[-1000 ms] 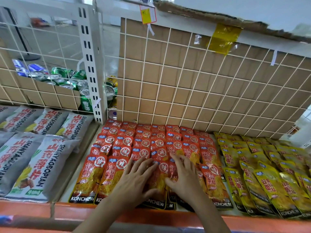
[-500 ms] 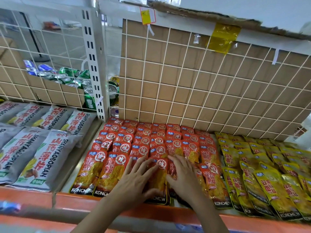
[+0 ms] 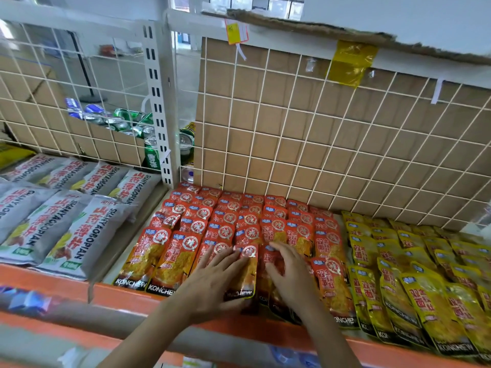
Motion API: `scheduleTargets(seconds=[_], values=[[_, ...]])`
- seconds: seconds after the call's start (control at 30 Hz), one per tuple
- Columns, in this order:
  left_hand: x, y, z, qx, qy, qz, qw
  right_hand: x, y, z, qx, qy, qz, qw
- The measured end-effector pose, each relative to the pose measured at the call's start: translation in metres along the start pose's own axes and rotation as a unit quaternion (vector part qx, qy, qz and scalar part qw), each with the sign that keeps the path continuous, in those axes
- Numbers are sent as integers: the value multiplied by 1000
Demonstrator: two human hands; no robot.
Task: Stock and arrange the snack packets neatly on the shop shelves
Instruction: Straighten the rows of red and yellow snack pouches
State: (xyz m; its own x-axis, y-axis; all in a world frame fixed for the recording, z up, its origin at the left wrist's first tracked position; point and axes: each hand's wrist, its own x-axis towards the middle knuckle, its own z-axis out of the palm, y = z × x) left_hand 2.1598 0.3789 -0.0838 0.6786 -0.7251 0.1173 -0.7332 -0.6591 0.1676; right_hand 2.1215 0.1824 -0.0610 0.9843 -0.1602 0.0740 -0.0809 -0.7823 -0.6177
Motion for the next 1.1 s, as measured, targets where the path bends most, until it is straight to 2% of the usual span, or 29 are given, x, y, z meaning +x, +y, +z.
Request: scheduleTargets(seconds=[0.1,0.27,0.33,0.43,0.5,0.6,0.7,0.8,0.9,0.97,1.0,1.1], values=[[-1,8,-8,-133,56,-8,990,-3,3,-2,58,20,-8,998],[-5,21,-9,-247,147,-42,957,-8,4,-4,133,87,-38,987],[-7,24,-7,-235,201,-35,950,-10,1,-7,196,80,-24,977],[-8,37,-9,-194,232,-2,953,-9,-8,-12,296,-6,15,955],[-4,47,-8,-165,213,48,962,-7,-11,-12,352,-41,56,933],[4,54,1,-113,159,104,975,-4,-8,-11,412,-33,122,902],[5,58,5,-112,128,101,980,1,8,-14,378,5,136,916],[2,56,6,-115,129,19,985,2,22,-27,307,65,115,942],[5,42,16,-26,121,-60,990,2,34,-39,224,95,88,966],[7,34,19,12,75,-95,993,2,37,-40,182,94,90,975],[8,32,18,15,47,-99,994,2,38,-39,158,97,90,979],[15,23,24,35,49,-69,996,1,38,-37,72,107,79,989]])
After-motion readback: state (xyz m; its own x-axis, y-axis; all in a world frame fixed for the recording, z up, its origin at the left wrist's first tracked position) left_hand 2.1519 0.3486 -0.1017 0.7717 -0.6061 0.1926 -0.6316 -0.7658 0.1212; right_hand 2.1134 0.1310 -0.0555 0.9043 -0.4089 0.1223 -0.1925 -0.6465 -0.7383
